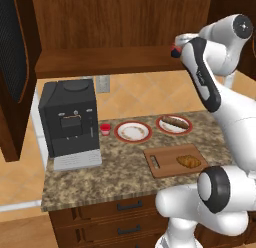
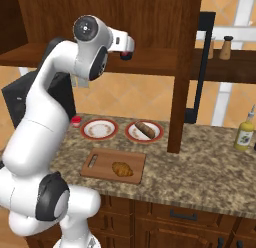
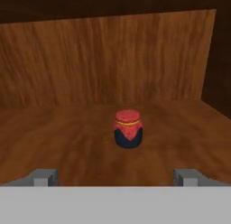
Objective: From the different types of pastries on the counter, select a croissant and place it on the cutting board. Then retrieve a jar of jam from the cabinet and place it alongside the croissant on the cutting board.
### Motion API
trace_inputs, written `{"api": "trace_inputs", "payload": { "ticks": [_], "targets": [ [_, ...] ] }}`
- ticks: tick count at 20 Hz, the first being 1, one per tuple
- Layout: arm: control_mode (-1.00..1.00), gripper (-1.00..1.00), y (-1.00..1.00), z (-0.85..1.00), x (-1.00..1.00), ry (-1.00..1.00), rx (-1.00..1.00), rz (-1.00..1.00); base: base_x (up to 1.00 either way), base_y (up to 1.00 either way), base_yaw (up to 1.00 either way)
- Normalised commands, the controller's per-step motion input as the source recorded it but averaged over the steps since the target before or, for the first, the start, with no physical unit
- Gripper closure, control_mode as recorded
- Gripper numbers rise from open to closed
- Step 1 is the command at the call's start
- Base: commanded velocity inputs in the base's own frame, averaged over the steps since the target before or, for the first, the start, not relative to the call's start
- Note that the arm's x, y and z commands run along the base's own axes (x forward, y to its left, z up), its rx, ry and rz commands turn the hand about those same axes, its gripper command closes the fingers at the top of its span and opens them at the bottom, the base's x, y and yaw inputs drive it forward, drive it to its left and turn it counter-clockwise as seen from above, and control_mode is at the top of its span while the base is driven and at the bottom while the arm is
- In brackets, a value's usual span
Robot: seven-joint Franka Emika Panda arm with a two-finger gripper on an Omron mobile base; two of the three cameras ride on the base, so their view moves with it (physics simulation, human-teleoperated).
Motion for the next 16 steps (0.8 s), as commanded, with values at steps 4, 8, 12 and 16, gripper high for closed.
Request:
{"api": "trace_inputs", "payload": {
  "ticks": [4, 8, 12, 16],
  "targets": [
    [-1.0, -1.0, -0.01, 0.0, 0.74, 0.02, -0.08, 0.0, 0.0, 0.0, 0.0],
    [-1.0, -1.0, -0.12, -0.21, 0.53, -0.02, -0.09, 0.0, 0.0, 0.0, 0.0],
    [-1.0, -1.0, -0.15, -0.37, 0.46, 0.0, -0.04, 0.0, 0.0, 0.0, 0.0],
    [-1.0, -1.0, 0.0, -0.22, 0.46, 0.0, 0.0, 0.0, 0.0, 0.0, 0.0]
  ]
}}
